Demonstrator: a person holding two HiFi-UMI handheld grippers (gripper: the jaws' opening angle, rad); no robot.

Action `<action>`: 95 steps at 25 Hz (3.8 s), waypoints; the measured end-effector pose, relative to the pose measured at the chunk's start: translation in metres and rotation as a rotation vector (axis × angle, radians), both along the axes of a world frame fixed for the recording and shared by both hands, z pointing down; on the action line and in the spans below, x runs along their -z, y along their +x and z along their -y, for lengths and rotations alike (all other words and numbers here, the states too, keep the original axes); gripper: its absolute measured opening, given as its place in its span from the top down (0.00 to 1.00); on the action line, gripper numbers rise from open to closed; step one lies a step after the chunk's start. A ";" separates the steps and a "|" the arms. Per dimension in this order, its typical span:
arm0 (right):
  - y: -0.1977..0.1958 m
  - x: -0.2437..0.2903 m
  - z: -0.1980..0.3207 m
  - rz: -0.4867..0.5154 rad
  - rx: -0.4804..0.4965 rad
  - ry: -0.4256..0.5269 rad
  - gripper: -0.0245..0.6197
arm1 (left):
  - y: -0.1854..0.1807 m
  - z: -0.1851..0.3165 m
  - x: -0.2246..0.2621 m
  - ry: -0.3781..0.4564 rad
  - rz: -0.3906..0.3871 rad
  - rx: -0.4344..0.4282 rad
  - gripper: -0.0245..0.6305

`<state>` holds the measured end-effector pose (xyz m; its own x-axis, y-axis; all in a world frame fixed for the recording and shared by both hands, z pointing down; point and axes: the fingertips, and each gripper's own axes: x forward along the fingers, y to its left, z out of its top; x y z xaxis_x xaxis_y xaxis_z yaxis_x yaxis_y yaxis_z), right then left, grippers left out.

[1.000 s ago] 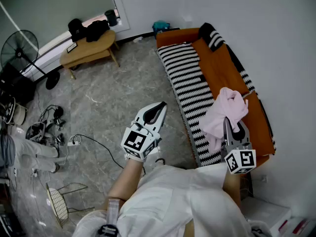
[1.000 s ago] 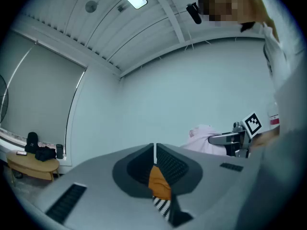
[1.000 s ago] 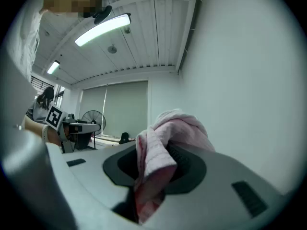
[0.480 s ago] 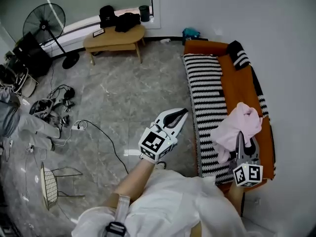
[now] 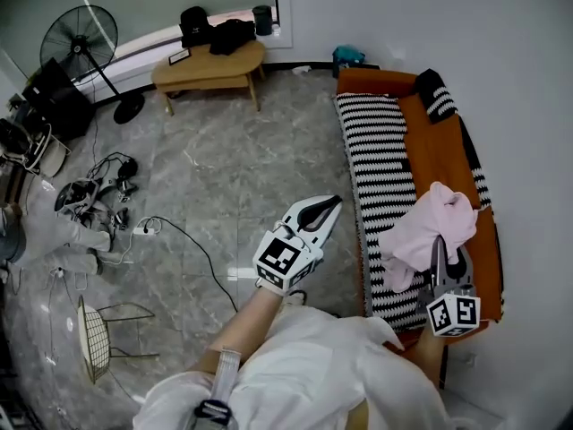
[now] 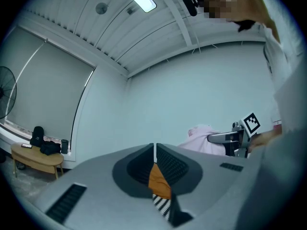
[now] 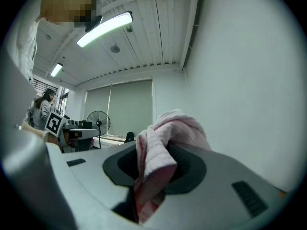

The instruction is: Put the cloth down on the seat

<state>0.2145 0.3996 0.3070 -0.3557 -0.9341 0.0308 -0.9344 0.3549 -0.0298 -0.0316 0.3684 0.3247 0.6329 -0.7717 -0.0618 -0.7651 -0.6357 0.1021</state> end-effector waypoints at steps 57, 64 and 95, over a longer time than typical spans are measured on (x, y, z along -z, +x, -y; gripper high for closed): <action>-0.025 -0.035 0.352 0.019 0.205 -0.110 0.77 | 0.013 0.328 -0.033 -0.055 -0.002 0.032 0.92; -0.051 -0.047 0.455 0.028 0.146 -0.142 0.77 | -0.026 0.436 -0.042 -0.061 -0.003 0.010 0.92; -0.088 -0.144 0.838 -0.016 0.251 -0.374 0.77 | -0.077 0.753 -0.103 -0.192 0.058 0.011 0.92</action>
